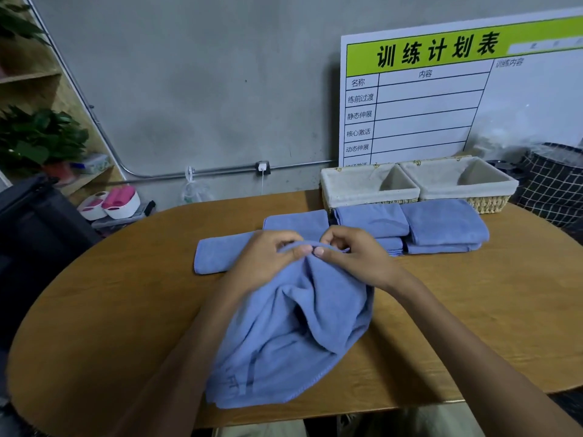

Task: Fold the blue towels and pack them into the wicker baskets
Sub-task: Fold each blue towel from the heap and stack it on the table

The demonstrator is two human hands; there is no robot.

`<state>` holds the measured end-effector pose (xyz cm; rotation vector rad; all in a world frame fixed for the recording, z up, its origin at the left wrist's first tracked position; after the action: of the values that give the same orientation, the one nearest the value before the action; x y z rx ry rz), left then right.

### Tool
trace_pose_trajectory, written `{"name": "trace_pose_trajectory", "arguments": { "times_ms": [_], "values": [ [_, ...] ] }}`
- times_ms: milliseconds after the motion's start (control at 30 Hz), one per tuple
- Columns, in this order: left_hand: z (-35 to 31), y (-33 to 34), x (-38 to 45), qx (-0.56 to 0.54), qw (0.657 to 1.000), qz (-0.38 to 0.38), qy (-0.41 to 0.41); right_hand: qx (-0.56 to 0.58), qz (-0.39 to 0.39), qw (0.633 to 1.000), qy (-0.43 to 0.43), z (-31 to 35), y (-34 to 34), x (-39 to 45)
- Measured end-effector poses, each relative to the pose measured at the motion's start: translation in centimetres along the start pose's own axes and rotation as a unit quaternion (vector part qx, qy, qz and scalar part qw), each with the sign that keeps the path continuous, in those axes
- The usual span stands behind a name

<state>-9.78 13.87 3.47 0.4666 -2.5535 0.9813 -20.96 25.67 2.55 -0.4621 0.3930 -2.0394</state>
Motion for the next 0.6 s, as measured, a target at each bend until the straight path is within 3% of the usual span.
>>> {"name": "trace_pose_trajectory", "arguments": {
  "times_ms": [200,300,467,600],
  "values": [
    [-2.7,-7.8,1.3,0.107,0.992,-0.064,0.015,-0.063,0.008,0.998,0.005,2.6,-3.5,-0.5],
    [-4.6,-11.3,1.8,0.206,0.972,-0.111,0.031,-0.062,-0.018,0.998,-0.007,5.6,-7.0,-0.3],
    [-8.4,-16.8,1.2,0.27,0.939,-0.19,0.099,-0.102,-0.086,0.99,-0.045,9.1,-12.8,-0.8],
    [-7.3,-16.2,0.9,0.369,0.918,-0.133,0.056,-0.288,-0.103,0.95,-0.065,7.5,-11.1,-0.7]
  ]
}}
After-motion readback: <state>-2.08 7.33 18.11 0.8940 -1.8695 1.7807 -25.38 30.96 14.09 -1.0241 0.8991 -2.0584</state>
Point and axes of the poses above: each hand's wrist, its own x-axis towards the middle knuckle, its own y-axis out of the palm, z = x × y, the point moved 7 cm from there along x, towards the middle knuckle, and after that the axes turned 11 degrees about y, right-handed, at the moved point
